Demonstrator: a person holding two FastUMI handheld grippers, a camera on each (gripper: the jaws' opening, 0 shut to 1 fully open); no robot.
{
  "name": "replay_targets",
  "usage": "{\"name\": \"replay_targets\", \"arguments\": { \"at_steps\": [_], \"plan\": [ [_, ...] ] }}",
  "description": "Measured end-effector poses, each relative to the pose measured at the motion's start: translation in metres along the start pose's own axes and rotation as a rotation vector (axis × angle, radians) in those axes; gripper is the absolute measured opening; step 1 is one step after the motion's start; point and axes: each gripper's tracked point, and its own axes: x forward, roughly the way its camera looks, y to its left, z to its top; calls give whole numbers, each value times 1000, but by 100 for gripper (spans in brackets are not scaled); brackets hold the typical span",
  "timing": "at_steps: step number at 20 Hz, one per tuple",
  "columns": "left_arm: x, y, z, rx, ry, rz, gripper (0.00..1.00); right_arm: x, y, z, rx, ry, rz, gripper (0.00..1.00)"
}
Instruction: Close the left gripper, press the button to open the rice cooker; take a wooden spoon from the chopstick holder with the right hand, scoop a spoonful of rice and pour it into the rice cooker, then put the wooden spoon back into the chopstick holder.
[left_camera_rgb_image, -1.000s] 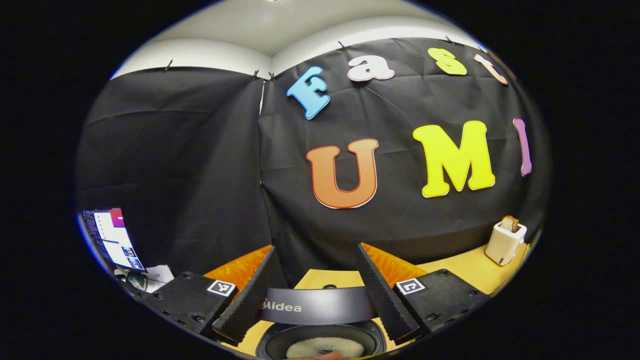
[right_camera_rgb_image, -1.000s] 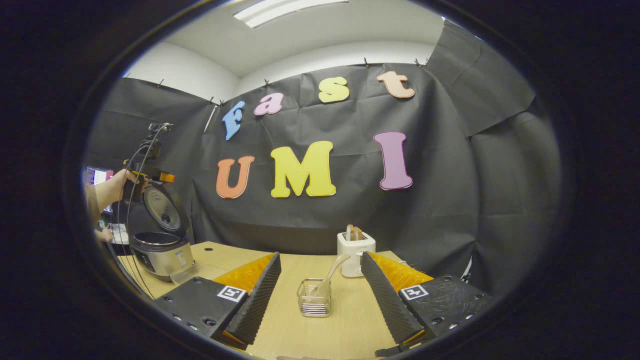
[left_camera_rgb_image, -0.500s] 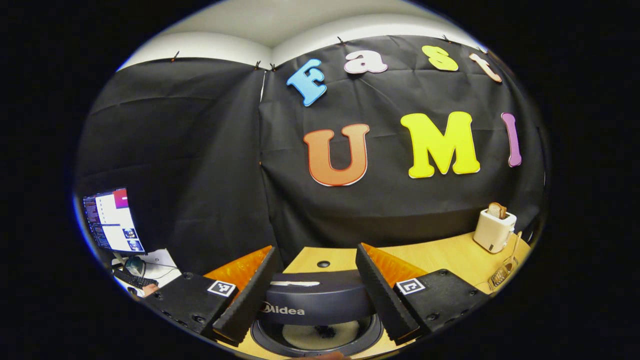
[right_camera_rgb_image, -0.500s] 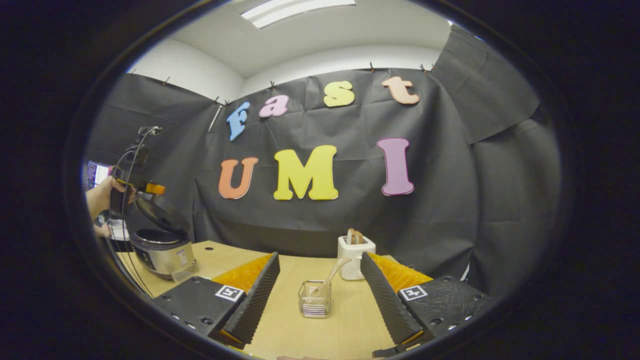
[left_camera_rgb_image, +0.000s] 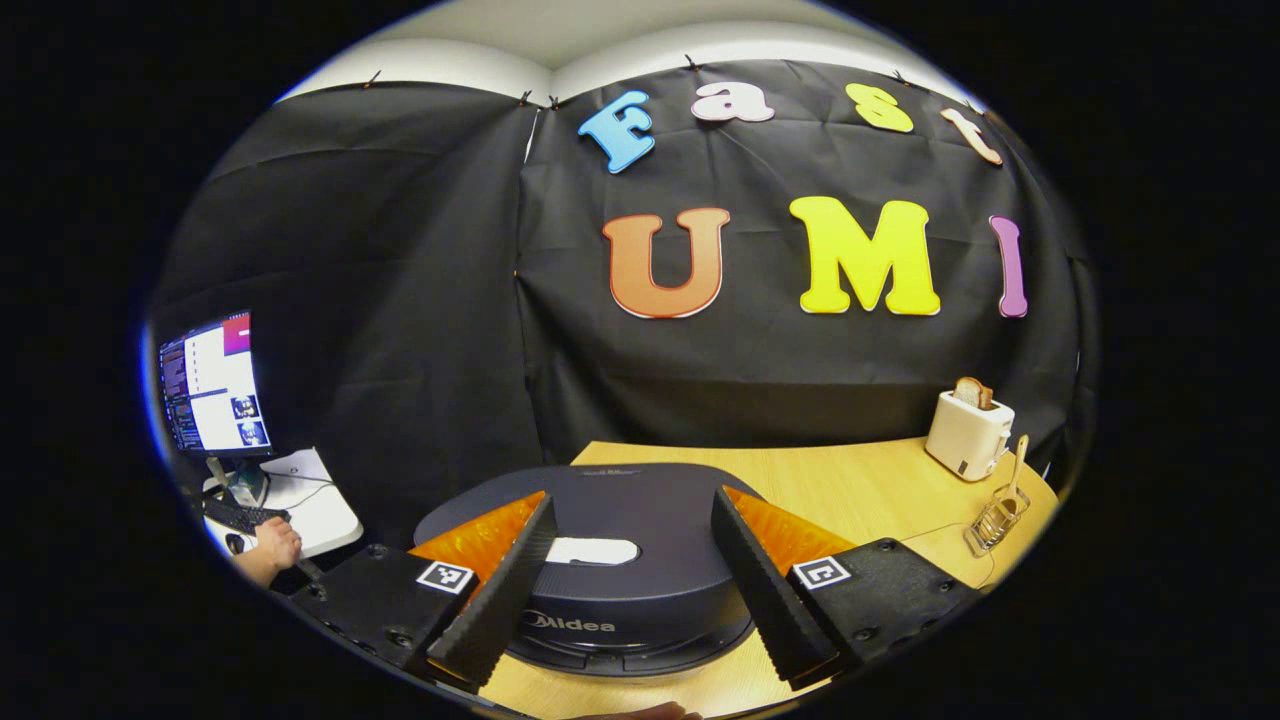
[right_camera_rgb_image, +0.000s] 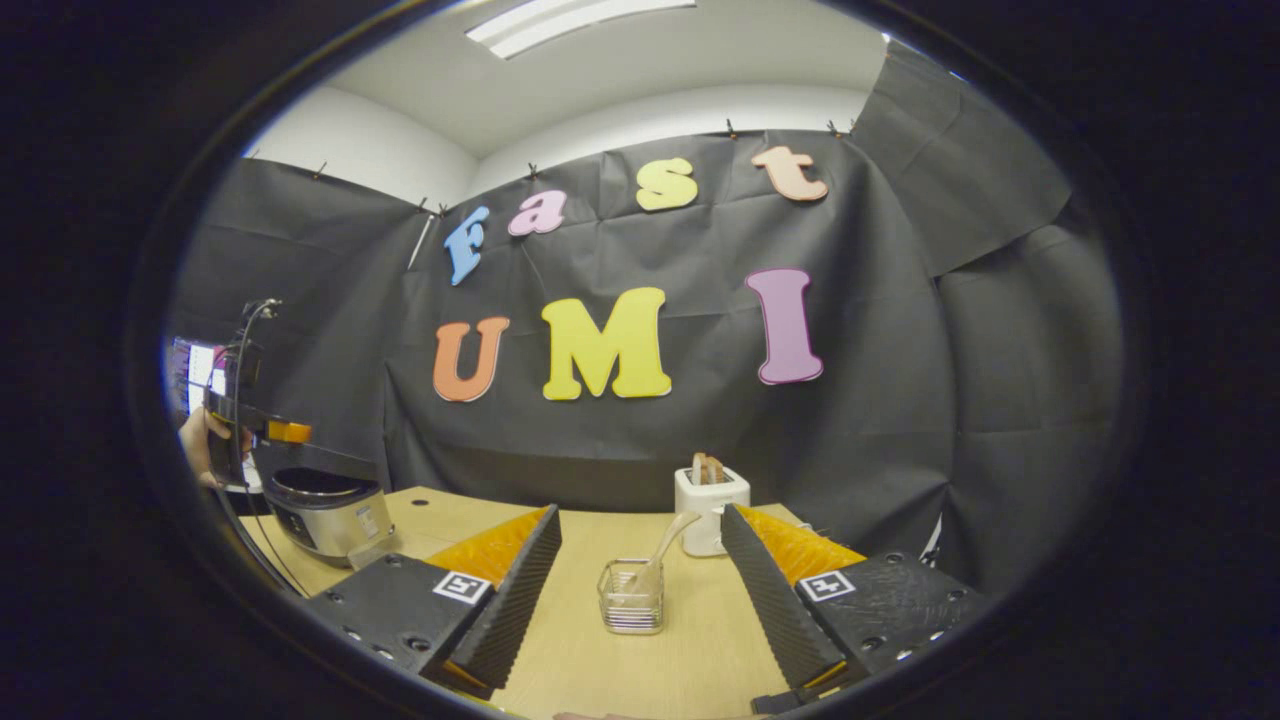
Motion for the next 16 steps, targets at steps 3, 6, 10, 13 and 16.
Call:
{"name": "replay_targets", "arguments": {
  "at_steps": [3,6,10,13,16],
  "plan": [
    [1,0,-20,-2,27,-16,100,1,1,-1,-23,2,0,95],
    [1,0,-29,-7,28,-20,100,4,3,-6,-23,12,2,93],
    [-3,0,-39,-9,6,-22,100,4,3,-8,-28,22,3,96],
    [-3,-1,-40,7,-45,-29,99,4,1,-6,-32,18,-2,96],
    [-2,-1,-38,8,-105,-28,99,4,-1,-7,-26,20,-5,96]
  ]
}}
